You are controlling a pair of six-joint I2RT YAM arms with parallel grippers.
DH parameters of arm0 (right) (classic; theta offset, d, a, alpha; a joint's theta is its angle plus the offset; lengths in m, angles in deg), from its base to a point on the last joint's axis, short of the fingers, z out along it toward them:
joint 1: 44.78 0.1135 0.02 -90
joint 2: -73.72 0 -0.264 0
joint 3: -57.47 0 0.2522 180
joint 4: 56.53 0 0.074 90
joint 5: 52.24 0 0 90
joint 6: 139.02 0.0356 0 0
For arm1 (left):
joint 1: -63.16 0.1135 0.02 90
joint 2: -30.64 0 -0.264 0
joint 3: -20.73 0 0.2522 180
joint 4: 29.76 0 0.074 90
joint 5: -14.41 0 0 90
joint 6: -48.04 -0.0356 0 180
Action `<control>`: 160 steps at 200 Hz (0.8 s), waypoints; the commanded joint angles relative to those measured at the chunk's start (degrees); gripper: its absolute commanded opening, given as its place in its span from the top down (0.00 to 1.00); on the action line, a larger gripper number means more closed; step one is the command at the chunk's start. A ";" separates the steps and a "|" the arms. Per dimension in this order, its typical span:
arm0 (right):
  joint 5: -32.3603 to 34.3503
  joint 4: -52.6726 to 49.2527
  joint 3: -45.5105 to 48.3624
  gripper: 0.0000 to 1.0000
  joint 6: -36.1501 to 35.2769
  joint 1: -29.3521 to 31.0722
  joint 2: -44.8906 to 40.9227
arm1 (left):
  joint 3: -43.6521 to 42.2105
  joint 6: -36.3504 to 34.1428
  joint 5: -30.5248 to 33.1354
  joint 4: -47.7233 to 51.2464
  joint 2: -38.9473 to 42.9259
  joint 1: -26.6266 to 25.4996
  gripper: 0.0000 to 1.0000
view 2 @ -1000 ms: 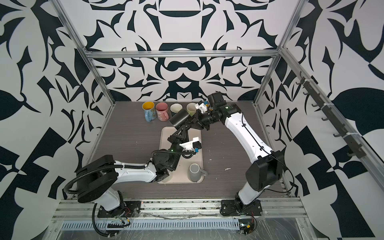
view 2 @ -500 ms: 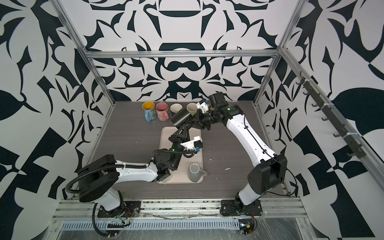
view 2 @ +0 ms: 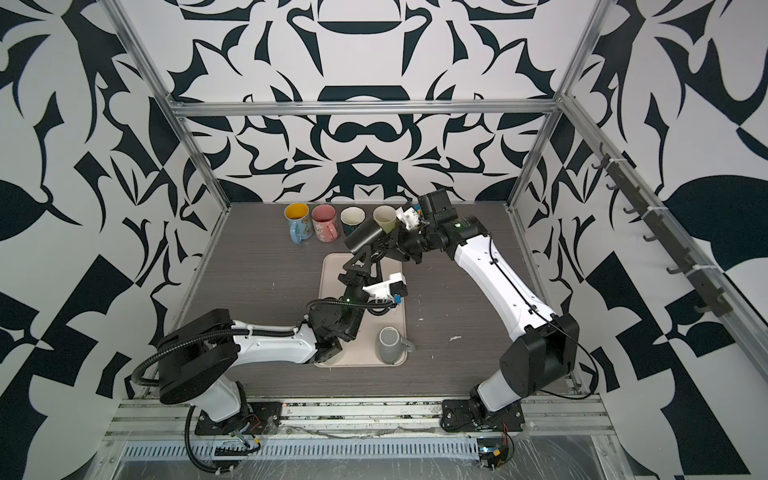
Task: Turn the mug right side up
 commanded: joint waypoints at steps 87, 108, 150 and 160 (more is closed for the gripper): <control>3.52 16.60 1.95 1.00 6.55 -4.04 -5.34 | 0.48 -1.32 1.15 -6.76 1.11 -1.12 0.45; 4.29 18.40 2.04 1.00 7.20 -5.14 -5.54 | 0.14 -1.58 1.38 -6.76 1.31 -1.22 0.45; 8.58 15.56 0.79 1.00 4.17 -7.86 -6.23 | -0.56 0.39 3.14 -6.70 3.06 -1.17 0.45; 10.14 14.02 0.39 1.00 2.74 -8.18 -6.43 | -0.68 1.39 3.65 -6.76 3.84 -1.16 0.45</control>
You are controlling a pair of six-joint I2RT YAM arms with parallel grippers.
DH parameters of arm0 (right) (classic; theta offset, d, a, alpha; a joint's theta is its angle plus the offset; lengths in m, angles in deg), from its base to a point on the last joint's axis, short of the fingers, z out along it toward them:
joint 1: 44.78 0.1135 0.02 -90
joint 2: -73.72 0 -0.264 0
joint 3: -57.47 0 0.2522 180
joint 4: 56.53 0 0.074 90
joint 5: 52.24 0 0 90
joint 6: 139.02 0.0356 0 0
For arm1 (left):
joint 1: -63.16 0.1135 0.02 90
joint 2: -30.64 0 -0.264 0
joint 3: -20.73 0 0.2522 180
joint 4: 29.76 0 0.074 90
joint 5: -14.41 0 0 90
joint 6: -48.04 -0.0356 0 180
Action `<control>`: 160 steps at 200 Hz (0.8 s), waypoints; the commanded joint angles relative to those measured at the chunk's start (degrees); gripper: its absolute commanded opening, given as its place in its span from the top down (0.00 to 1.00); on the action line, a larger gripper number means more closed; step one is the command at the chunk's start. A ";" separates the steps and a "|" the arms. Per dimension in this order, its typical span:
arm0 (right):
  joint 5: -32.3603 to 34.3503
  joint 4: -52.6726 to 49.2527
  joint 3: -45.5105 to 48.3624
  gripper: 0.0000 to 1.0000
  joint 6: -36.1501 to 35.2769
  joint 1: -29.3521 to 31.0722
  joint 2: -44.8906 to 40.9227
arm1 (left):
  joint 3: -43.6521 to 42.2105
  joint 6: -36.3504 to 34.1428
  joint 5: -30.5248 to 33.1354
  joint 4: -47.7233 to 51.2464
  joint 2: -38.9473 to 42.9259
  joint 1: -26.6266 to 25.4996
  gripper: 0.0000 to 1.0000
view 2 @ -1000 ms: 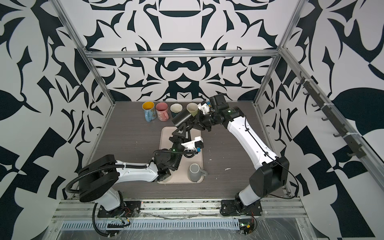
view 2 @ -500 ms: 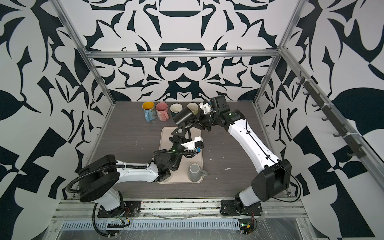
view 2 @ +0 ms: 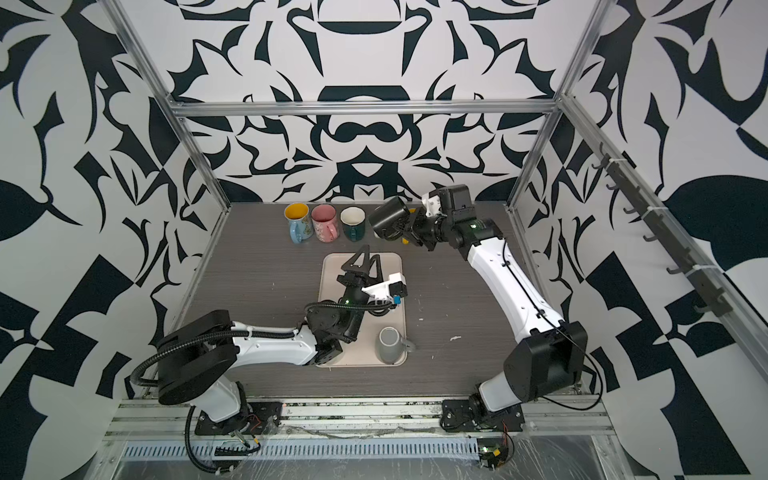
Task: Turn the mug right side up
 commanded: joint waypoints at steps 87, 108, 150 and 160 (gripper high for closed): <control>19.33 -8.68 -1.34 1.00 -14.60 -1.11 -8.19 | -0.52 30.22 6.56 18.94 16.93 3.20 0.41; 23.63 -11.01 -0.27 1.00 -16.80 -1.07 -9.15 | 1.34 48.01 4.00 38.33 24.65 7.37 0.41; 32.00 -14.48 1.88 1.00 -21.19 -1.11 -9.77 | 4.63 76.55 -8.02 65.20 35.81 19.03 0.42; 33.28 -14.63 2.51 1.00 -21.87 -1.00 -9.48 | 4.51 78.87 -8.99 66.81 37.37 20.50 0.41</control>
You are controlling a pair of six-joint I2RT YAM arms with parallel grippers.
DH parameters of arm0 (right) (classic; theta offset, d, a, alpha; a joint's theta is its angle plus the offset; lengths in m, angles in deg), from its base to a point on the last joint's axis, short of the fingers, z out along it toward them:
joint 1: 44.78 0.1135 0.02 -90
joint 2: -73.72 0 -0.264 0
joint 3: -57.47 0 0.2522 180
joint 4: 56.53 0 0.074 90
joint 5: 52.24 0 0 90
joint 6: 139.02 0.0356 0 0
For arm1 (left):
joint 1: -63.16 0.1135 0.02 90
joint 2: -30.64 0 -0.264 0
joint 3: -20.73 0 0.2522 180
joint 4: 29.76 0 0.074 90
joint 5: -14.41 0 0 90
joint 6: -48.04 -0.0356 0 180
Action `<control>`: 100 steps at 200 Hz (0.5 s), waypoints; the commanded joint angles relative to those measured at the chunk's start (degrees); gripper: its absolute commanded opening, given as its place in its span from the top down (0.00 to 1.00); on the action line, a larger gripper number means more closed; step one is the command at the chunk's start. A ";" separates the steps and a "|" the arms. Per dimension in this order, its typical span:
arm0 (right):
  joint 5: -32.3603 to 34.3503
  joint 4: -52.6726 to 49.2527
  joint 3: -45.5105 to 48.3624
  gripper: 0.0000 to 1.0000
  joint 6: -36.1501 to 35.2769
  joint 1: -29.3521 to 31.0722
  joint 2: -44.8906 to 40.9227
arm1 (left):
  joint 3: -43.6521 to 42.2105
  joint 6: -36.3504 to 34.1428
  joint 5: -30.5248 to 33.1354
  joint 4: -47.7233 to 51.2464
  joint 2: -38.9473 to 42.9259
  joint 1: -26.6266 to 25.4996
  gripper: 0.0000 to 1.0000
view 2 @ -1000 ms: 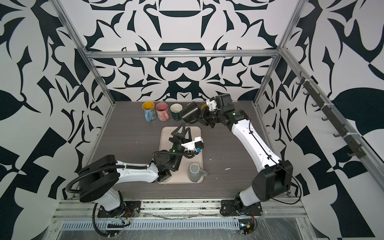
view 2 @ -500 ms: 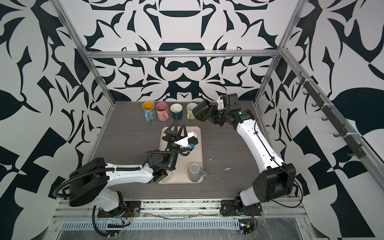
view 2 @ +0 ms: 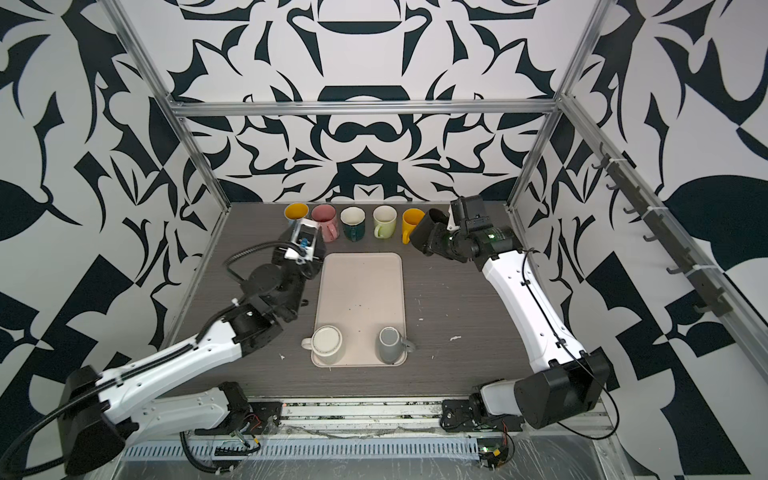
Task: Turn the mug right side up
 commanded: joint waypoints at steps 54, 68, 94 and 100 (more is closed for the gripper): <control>15.66 2.08 2.40 1.00 -8.64 0.39 0.83 | 5.67 31.79 -15.97 28.95 4.41 10.60 0.41; 17.70 3.32 3.00 1.00 -10.10 0.49 1.50 | 6.80 35.39 -19.92 31.80 3.68 13.29 0.40; 21.71 7.39 4.91 1.00 -13.00 0.71 3.39 | 8.45 41.18 -28.95 35.33 1.76 18.47 0.39; 22.28 8.37 5.25 1.00 -13.64 0.79 3.88 | 8.70 42.25 -30.87 35.85 1.29 19.51 0.39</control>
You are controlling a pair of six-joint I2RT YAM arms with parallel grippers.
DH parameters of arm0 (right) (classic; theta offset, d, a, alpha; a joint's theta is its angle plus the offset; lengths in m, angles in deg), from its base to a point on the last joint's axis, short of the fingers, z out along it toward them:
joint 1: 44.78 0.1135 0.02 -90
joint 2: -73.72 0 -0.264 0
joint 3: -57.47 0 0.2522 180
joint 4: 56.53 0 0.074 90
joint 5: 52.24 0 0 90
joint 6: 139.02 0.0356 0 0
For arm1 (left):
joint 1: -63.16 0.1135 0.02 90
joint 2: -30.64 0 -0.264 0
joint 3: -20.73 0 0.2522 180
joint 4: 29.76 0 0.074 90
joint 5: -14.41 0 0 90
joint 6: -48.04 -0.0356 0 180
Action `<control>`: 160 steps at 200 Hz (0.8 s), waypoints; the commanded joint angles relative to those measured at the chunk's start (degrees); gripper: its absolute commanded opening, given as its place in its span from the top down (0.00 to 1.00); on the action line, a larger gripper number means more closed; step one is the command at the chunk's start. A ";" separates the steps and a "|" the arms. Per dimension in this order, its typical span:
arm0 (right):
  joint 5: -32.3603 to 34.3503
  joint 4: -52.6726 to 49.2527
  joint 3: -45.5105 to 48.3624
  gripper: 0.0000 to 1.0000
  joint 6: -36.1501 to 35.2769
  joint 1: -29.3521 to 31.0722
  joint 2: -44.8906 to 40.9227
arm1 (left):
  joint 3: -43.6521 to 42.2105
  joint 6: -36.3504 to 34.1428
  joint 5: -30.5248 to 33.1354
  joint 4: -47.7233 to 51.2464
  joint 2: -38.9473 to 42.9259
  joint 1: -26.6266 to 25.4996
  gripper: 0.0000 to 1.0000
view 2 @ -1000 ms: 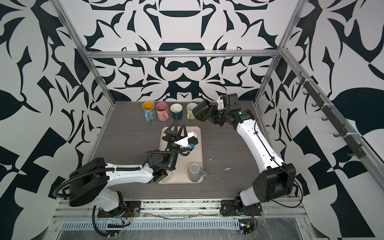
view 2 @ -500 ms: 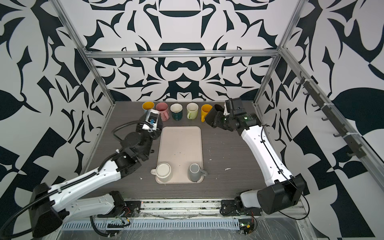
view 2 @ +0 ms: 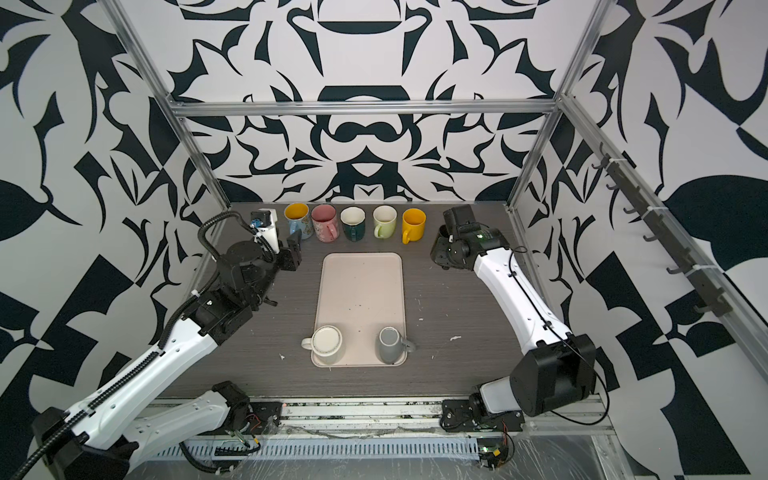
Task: Turn the mug right side up
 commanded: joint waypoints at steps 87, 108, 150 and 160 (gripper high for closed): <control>8.88 28.56 3.62 1.00 -12.45 0.36 10.48 | 2.03 13.60 -18.44 6.73 -2.94 7.61 0.38; 9.23 31.22 2.33 1.00 -13.34 0.12 13.78 | 1.51 13.86 -18.60 6.89 -2.33 7.70 0.38; 8.87 34.07 -0.97 1.00 -13.35 -1.29 20.71 | 0.66 14.20 -17.97 7.57 -1.29 7.77 0.38; 8.95 34.62 -1.69 1.00 -13.10 -1.51 22.37 | 0.50 14.33 -17.85 7.85 -1.15 7.87 0.38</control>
